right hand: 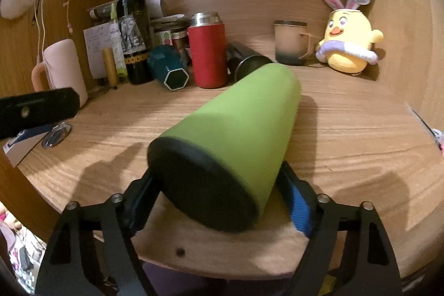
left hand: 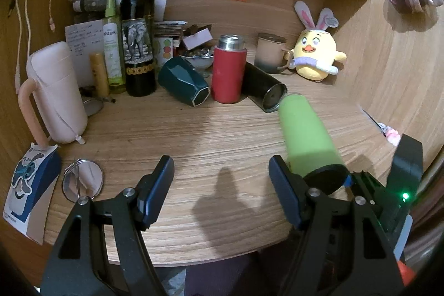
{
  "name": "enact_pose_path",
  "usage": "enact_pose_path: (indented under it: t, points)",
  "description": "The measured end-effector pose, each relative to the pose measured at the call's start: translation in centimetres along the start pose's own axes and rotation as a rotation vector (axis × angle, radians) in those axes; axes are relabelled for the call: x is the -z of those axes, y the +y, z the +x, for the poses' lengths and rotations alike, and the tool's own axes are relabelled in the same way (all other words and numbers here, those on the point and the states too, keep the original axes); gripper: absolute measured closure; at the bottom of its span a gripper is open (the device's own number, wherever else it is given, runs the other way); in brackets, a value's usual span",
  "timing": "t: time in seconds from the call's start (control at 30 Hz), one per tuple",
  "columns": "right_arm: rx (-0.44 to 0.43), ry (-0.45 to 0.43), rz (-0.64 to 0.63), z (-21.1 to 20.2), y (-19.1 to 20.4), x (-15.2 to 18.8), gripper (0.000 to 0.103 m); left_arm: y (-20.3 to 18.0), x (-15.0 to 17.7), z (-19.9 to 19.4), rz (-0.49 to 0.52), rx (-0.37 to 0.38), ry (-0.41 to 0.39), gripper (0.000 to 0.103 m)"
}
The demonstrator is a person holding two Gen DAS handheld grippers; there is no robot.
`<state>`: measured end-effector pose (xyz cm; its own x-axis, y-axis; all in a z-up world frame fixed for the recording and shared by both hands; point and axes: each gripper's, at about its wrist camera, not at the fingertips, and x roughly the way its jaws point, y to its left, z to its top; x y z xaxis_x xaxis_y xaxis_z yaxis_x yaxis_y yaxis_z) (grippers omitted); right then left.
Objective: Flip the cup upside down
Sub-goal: 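Grasp the tumbler's black-lid end with the right gripper while the left gripper releases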
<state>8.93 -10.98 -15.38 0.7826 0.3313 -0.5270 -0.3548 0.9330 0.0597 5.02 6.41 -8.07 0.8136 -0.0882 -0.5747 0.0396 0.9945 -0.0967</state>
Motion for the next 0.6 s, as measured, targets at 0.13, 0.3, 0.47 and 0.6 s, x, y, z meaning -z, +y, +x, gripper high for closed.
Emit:
enact_pose_path:
  t: [0.13, 0.3, 0.47, 0.6]
  points:
    - [0.005, -0.04, 0.015, -2.0, -1.3, 0.2, 0.038, -1.1, -0.3, -0.4, 0.02, 0.03, -0.014, 0.033]
    - [0.019, -0.141, -0.016, -5.4, -1.6, -0.7, 0.043, -3.0, -1.2, -1.5, 0.058, 0.09, -0.042, 0.033]
    - [0.003, -0.213, -0.043, -7.4, -1.2, -2.0, 0.044, -4.6, -2.5, -3.3, 0.072, 0.186, -0.08, 0.033]
    - [-0.007, -0.23, -0.054, -7.5, -1.0, -2.7, 0.044, -5.2, -3.7, -4.0, 0.082, 0.266, -0.091, 0.033]
